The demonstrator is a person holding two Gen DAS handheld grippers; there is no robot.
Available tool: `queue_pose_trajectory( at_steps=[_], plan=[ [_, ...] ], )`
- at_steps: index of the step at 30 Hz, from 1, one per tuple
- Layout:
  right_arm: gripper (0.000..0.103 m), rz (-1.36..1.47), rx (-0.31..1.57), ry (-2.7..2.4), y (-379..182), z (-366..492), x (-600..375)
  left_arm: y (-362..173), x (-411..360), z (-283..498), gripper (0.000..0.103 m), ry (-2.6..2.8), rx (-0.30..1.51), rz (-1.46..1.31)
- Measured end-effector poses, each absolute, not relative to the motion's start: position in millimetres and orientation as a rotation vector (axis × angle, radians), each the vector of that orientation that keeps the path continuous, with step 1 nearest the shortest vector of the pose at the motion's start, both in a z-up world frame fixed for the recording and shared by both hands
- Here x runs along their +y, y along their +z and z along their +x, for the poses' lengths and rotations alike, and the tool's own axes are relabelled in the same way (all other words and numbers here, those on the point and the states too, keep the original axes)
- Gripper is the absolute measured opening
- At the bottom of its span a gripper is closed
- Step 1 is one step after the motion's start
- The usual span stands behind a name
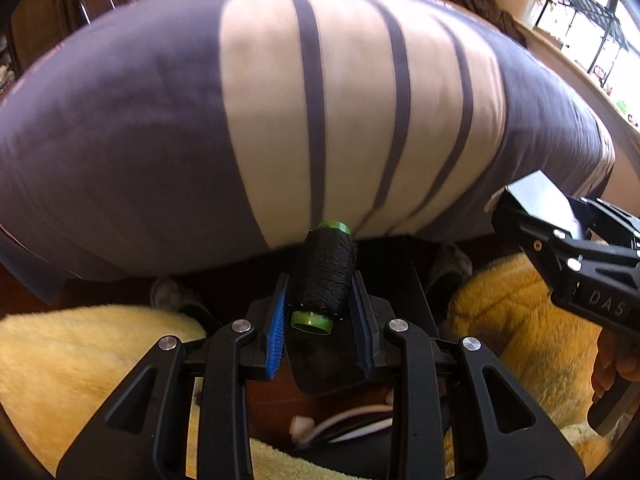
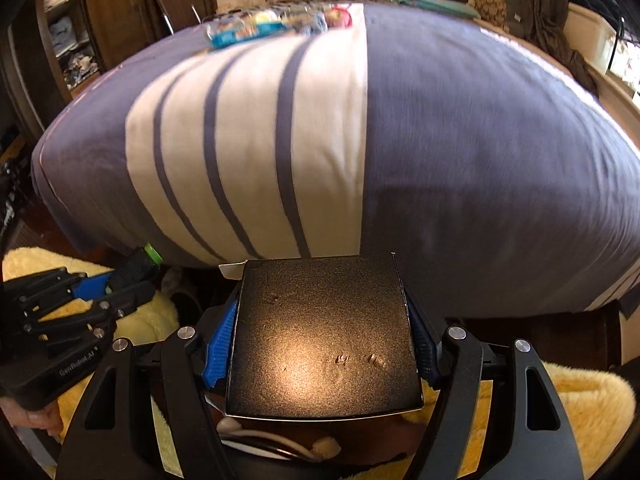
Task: Collect trash
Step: 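Carry the box and spool down past the bed edge toward the black bin, then open the left tool over the bin while the right tool releases the black box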
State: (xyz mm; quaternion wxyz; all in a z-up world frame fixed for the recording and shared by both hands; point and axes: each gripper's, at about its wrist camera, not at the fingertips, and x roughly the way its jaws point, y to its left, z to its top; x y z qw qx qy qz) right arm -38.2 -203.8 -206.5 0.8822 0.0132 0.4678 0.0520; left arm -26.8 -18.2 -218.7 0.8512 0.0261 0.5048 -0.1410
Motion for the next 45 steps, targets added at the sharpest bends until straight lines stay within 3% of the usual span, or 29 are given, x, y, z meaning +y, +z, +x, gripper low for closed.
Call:
queue_pose_trajectory(
  at_steps=[14, 25, 29, 37, 45],
  plan=[
    [0.072, 0.114, 1.154, 0.149, -272, -24, -203, -284, -35, -25, 0.028, -0.393, 1.275, 0.038],
    [0.073, 0.142, 1.221, 0.173, -294, -8, -192, -300, -40, -15, 0.029, -0.395, 1.341, 0.018],
    [0.081, 0.148, 1.221, 0.176, -290, -5, -191, -302, -37, -8, 0.046, -0.390, 1.339, 0.006],
    [0.083, 0.139, 1.184, 0.141, -275, -2, -196, -294, -35, -8, 0.055, -0.374, 1.315, 0.010],
    [0.095, 0.075, 1.134, 0.070, -258, -8, -200, -271, -28, -12, 0.084, -0.338, 1.234, 0.032]
  ],
)
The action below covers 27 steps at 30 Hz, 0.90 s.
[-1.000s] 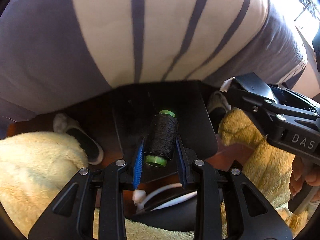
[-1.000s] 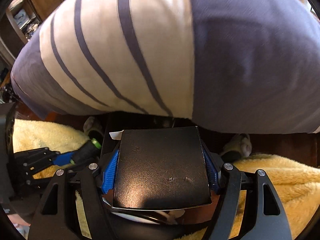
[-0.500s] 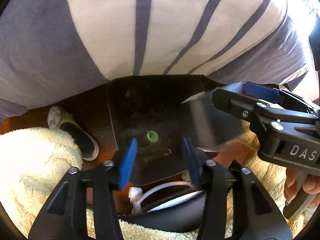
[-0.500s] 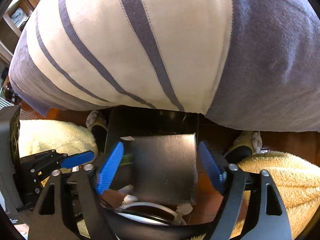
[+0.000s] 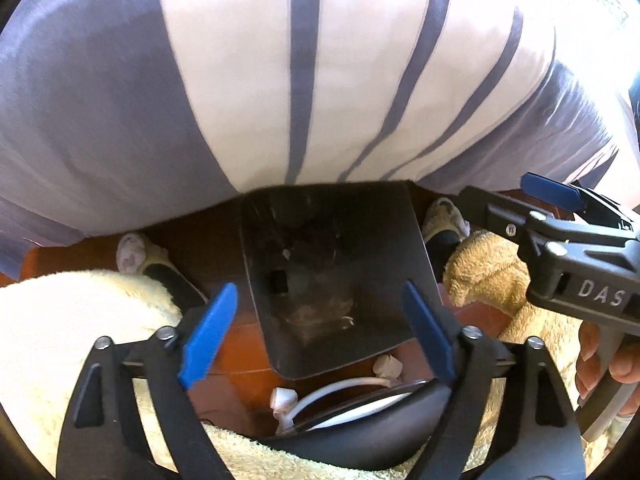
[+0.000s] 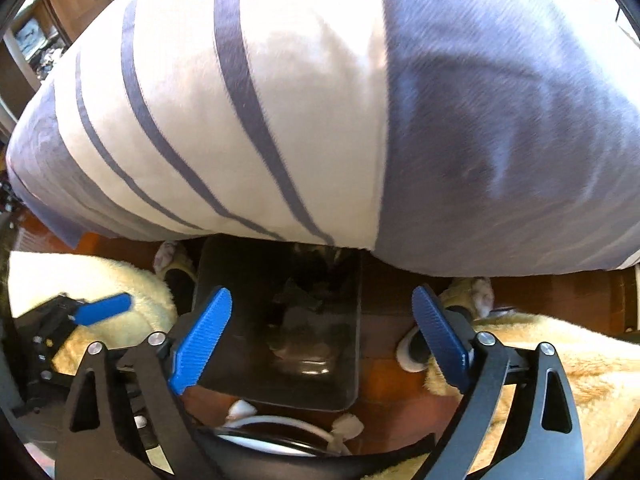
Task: Collect trash
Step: 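Open the left tool over the bin while the right tool releases the black box, then raise both open tools back over the items on the bed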
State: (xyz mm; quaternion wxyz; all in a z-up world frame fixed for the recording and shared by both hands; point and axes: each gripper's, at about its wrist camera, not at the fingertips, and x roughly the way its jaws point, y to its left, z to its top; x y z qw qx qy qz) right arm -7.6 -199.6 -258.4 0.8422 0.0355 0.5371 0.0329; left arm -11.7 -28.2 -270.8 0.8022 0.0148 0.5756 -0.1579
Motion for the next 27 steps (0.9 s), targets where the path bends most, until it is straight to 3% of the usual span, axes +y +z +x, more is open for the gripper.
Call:
queue_pose_trajectory(
  at_steps=[5, 27],
  plan=[
    [0.097, 0.041, 1.087, 0.044, -240, -12, -200, -256, -25, -15, 0.092, -0.329, 1.180, 0.045],
    [0.099, 0.027, 0.804, 0.025, -121, -2, -214, -136, -10, 5, 0.093, -0.252, 0.892, 0.078]
  ],
)
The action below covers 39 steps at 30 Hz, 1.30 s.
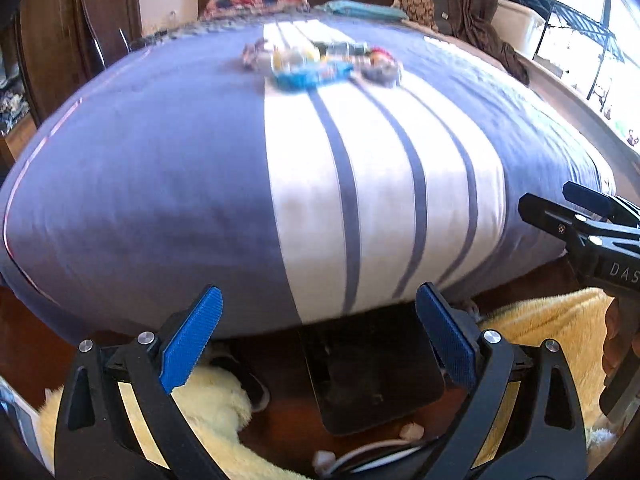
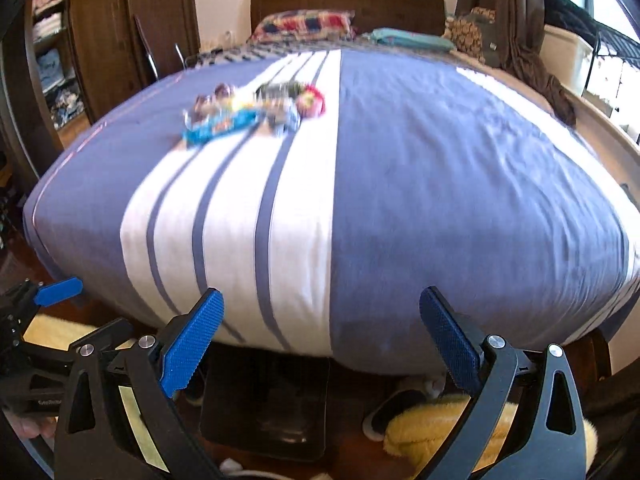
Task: Collect trash
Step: 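Raise both open tools back over the items on the bed, then grasp the blue wet-wipes packet with the left tool while the right tool grasps the white knotted rope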
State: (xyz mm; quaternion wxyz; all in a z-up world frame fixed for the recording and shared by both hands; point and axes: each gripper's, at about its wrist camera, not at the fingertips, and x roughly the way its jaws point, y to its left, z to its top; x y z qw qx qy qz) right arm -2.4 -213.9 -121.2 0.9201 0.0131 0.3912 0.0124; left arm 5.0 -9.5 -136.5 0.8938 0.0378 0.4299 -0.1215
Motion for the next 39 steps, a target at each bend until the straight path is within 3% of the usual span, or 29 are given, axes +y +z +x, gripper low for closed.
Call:
queue_pose_trajectory(
  at_steps=[10, 22, 27, 34, 37, 39],
  plan=[
    [0.099, 0.016, 0.746, -0.005, -94, 43, -221, -104, -5, 51, 0.093, -0.217, 0.834, 0.097],
    [0.097, 0.014, 0.794, 0.059, -115, 131, -203, -108, 4, 125, 0.093, -0.193, 0.870, 0.079],
    [0.073, 0.031, 0.815, 0.115, -121, 160, -197, -109, 1, 149, 0.093, -0.197, 0.873, 0.079],
    [0.058, 0.006, 0.828, 0.144, -128, 188, -185, -110, -6, 174, 0.092, -0.244, 0.883, 0.059],
    [0.034, -0.003, 0.826, 0.165, -130, 192, -183, -113, -13, 184, 0.092, -0.267, 0.892, 0.065],
    [0.029, -0.001, 0.819, 0.167, -129, 191, -185, -117, -18, 193, 0.092, -0.286, 0.902, 0.061]
  ],
)
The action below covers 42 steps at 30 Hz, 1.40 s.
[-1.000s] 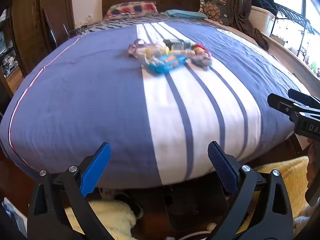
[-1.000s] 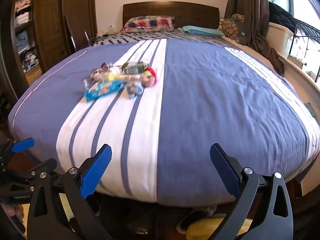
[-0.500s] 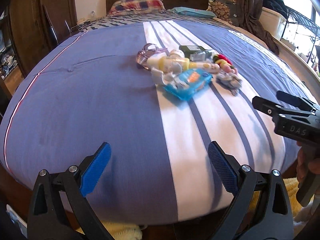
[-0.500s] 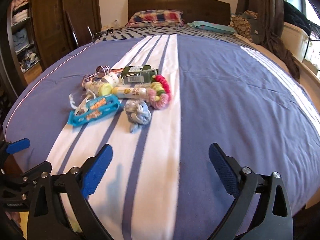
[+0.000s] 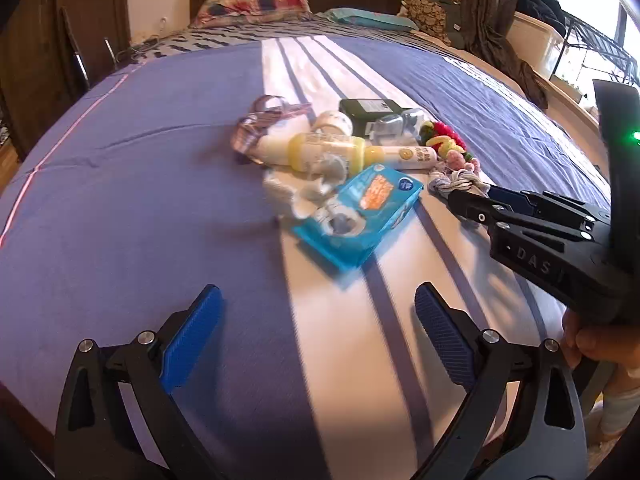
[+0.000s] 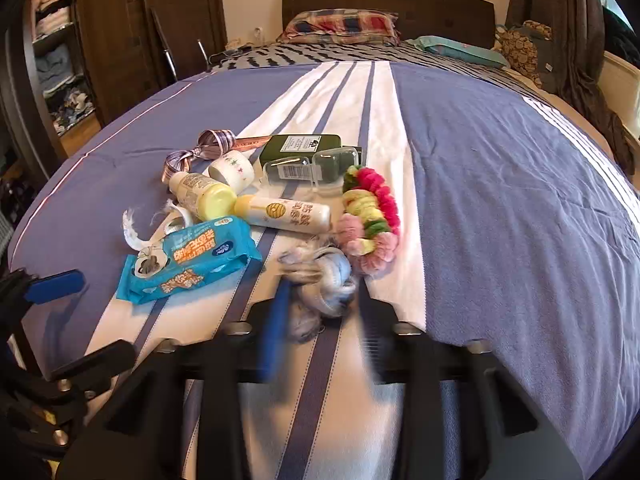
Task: Collect trash
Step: 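Grasp the blue wet-wipes packet with the left tool while the right tool grasps the white knotted rope, then carry the wipes packet and rope down to the black bin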
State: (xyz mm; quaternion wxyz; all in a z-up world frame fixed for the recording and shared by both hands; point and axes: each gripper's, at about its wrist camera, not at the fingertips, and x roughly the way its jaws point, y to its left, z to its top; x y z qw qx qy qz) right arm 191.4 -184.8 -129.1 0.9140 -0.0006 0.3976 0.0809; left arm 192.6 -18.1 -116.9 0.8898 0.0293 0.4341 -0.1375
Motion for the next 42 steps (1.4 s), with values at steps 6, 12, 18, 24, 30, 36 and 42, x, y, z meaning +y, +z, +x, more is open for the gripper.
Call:
queue_pose_trajectory(
  at_steps=[6, 12, 18, 24, 30, 36, 42],
  plan=[
    [0.028, 0.021, 0.805, 0.159, -125, 175, -205, -124, -34, 213, 0.090, -0.316, 0.903, 0.085],
    [0.028, 0.038, 0.799, 0.142, -124, 166, -221, -127, -48, 231, 0.090, -0.337, 0.896, 0.095],
    [0.028, 0.048, 0.795, 0.142, -125, 164, -228, -126, -59, 236, 0.072, -0.340, 0.892, 0.109],
    [0.028, 0.045, 0.788, 0.152, -124, 151, -227, -124, -56, 225, 0.051, -0.332, 0.889, 0.087],
    [0.027, 0.072, 0.784, 0.164, -122, 134, -230, -122, -51, 198, 0.040, -0.342, 0.879, 0.078],
    [0.027, 0.073, 0.778, 0.182, -119, 112, -227, -120, -49, 162, 0.039, -0.349, 0.875, 0.085],
    [0.027, 0.074, 0.767, 0.201, -112, 83, -223, -120, -46, 124, 0.038, -0.358, 0.872, 0.085]
  ],
)
